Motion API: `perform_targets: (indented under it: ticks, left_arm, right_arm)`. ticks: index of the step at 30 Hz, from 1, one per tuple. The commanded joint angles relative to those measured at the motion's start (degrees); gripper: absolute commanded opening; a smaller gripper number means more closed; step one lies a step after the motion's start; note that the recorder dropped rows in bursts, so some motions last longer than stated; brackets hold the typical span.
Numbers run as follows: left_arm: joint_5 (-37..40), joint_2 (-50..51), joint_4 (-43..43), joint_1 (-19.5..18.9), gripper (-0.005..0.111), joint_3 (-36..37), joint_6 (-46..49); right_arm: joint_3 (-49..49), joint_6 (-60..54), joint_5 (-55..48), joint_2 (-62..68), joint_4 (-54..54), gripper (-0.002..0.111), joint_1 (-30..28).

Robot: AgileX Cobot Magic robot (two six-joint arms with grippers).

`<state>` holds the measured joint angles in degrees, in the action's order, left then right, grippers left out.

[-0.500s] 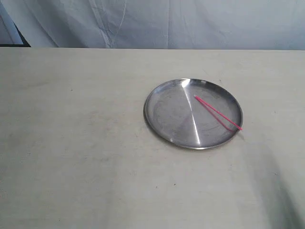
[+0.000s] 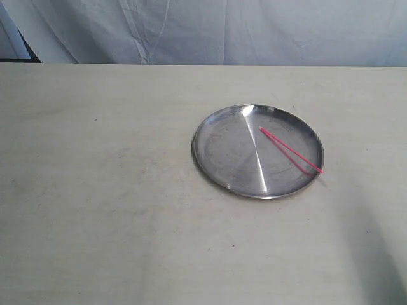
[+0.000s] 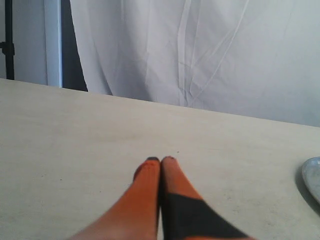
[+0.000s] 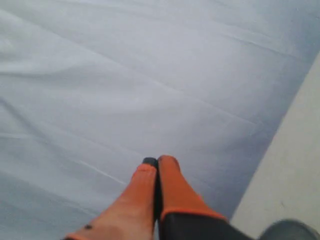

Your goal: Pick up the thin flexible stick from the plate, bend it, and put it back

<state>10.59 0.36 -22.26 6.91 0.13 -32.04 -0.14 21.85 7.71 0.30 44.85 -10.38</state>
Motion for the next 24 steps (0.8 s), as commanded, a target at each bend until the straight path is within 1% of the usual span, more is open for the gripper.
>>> perform_targets:
  ticks: [1, 4, 5, 7, 8, 9, 10, 11, 13, 15, 17, 18, 19, 20, 22, 24]
  left_arm:
    - [-0.2, -0.36, 0.2, 0.12, 0.0, -0.13, -0.11]
    - [-0.2, -0.36, 0.2, 0.12, 0.0, -0.13, -0.11]
    - [-0.2, -0.36, 0.2, 0.12, 0.0, -0.13, -0.11]
    - [-0.2, -0.36, 0.2, 0.12, 0.0, -0.13, -0.11]
    - [-0.2, -0.36, 0.2, 0.12, 0.0, -0.13, -0.11]
    - [-0.2, -0.36, 0.2, 0.12, 0.0, -0.13, -0.11]
    - [-0.2, -0.36, 0.2, 0.12, 0.0, -0.13, -0.11]
    - [-0.2, -0.36, 0.2, 0.12, 0.0, -0.13, -0.11]
    - [-0.2, -0.36, 0.2, 0.12, 0.0, -0.13, -0.11]
    - [-0.2, -0.36, 0.2, 0.12, 0.0, -0.13, -0.11]
    - [-0.2, -0.36, 0.2, 0.12, 0.0, -0.13, -0.11]
    - [-0.2, -0.36, 0.2, 0.12, 0.0, -0.13, -0.11]
    - [-0.2, -0.36, 0.2, 0.12, 0.0, -0.13, -0.11]
    - [-0.2, -0.36, 0.22, 0.35, 0.0, -0.13, -0.11]
    - [-0.2, -0.36, 0.22, 1.13, 0.0, -0.13, -0.11]
    - [-0.2, -0.36, 0.22, 1.94, 0.0, -0.13, -0.11]
  right_arm:
    - [0.14, -2.65, 16.33, -0.3, 0.43, 0.0, 0.1]
    - [0.14, -4.29, 29.26, -0.3, 1.28, 0.0, 0.1]
    - [0.14, -4.29, 30.2, -0.3, 1.43, 0.0, 0.1]
    - [0.14, -4.29, 27.62, -0.3, 0.27, 0.0, 0.1]
    - [-0.85, -6.94, 24.97, -0.3, -1.19, 0.0, 0.1]
    - [-1.52, -10.37, 24.83, -0.3, -1.48, 0.0, 0.1]
    - [-3.14, -21.17, 26.07, 1.49, -2.71, 0.0, 0.1]
    - [-4.53, -27.81, 27.81, 3.74, -5.14, 0.0, 0.1]
    - [-7.83, -33.28, 30.77, 10.52, -11.26, 0.0, 0.1]
    - [-13.64, -33.56, 31.04, 20.29, -16.16, 0.0, 0.1]
    - [-21.23, -29.31, 28.35, 32.49, -17.87, 0.0, 0.1]
    - [-25.55, -29.18, 22.79, 39.36, -20.15, 0.0, 0.1]
    - [-33.1, -29.29, 8.49, 47.41, -27.74, 0.0, 0.1]
    - [-38.8, -29.05, -0.62, 52.23, -32.79, 0.0, 0.2]
    - [-50.83, -28.46, -24.07, 64.71, -35.5, 0.0, 2.04]
    - [-60.7, -29.59, -43.6, 75.75, -38.73, 0.0, 3.76]
